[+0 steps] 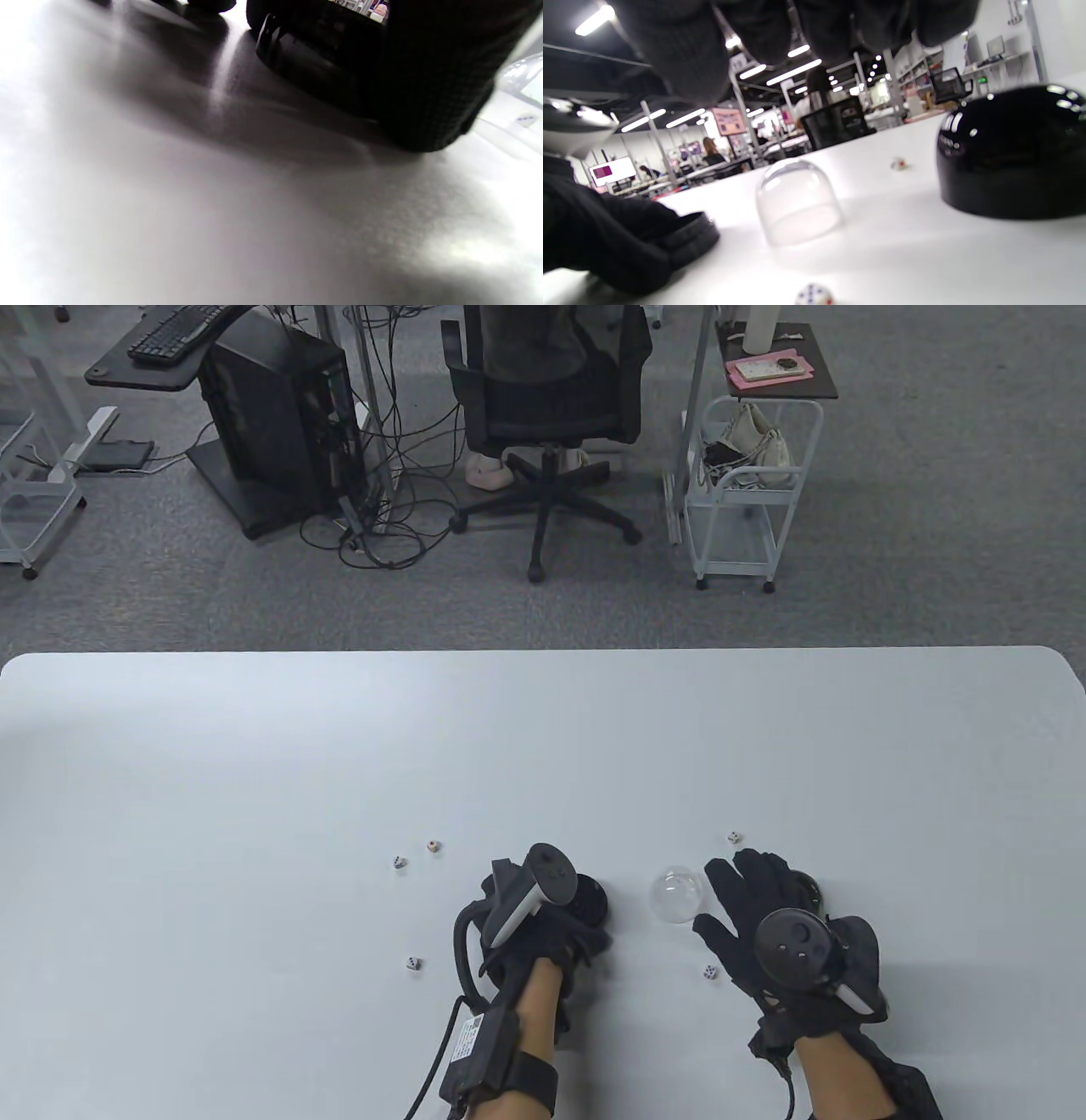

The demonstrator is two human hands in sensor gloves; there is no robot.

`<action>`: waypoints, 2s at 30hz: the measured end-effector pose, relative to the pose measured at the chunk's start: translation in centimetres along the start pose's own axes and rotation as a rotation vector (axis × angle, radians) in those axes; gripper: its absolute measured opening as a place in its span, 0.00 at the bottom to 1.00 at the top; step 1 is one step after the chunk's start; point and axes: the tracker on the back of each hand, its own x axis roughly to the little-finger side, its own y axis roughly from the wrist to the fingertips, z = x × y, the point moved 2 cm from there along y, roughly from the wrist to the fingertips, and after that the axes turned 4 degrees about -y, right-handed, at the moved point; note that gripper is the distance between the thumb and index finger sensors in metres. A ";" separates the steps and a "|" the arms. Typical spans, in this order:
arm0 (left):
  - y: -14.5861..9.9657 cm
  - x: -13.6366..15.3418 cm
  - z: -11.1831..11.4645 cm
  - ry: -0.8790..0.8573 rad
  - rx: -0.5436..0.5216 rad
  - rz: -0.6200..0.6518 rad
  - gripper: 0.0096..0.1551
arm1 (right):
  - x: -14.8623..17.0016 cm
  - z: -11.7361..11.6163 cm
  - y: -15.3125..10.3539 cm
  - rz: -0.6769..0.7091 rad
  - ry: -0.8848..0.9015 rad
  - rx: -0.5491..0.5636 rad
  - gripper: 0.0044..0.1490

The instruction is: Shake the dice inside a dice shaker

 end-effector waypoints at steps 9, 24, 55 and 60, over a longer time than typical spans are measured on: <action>-4.3 0.0 -3.4 0.097 -0.150 0.220 0.62 | 0.0 0.5 -0.2 0.006 0.002 0.024 0.40; -7.2 9.5 -6.3 0.065 -0.304 0.387 0.54 | -0.4 0.1 0.1 0.018 -0.030 -0.039 0.36; -8.0 12.8 -8.1 -0.108 -0.335 0.343 0.51 | -1.9 -6.7 1.8 -0.094 -0.379 -0.403 0.29; -8.0 12.9 -8.1 -0.112 -0.332 0.340 0.51 | -2.1 -6.5 1.9 -0.078 -0.375 -0.398 0.27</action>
